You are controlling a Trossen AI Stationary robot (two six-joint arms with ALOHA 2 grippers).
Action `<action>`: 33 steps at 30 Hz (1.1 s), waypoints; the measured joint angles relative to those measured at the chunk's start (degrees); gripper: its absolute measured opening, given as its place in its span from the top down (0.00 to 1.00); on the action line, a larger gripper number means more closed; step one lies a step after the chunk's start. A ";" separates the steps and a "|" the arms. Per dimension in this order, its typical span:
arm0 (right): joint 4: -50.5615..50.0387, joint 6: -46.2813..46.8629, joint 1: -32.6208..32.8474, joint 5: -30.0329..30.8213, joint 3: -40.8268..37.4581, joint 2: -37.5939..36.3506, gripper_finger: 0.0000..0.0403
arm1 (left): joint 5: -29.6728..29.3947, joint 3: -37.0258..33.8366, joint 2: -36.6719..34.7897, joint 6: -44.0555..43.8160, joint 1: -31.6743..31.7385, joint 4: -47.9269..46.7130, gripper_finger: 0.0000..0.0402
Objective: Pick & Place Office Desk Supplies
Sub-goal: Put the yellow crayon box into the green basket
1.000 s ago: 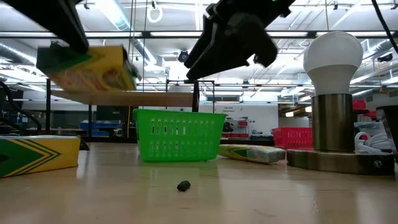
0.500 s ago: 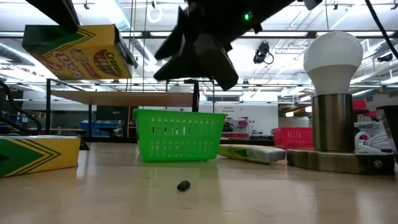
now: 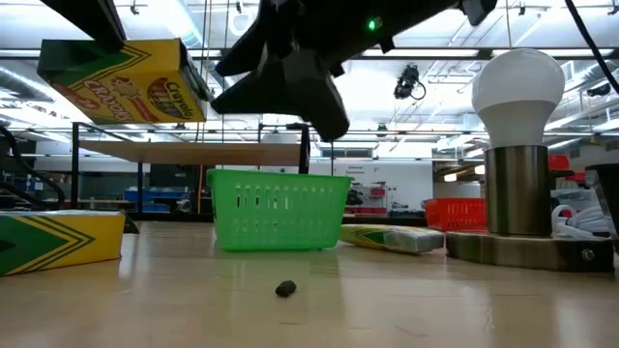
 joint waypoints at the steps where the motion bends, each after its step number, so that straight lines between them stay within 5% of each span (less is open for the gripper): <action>1: 0.91 -0.55 0.00 -0.06 0.00 0.46 0.35 | -0.03 0.00 0.00 0.00 0.23 0.04 1.00; 19: 6.74 -5.14 -0.20 -1.54 -0.09 1.21 0.38 | 0.62 0.00 -0.09 9.28 3.96 7.57 1.00; 33: 6.40 -6.31 -0.15 -3.78 -0.13 1.32 0.78 | 0.11 0.00 -0.17 11.22 4.65 9.24 1.00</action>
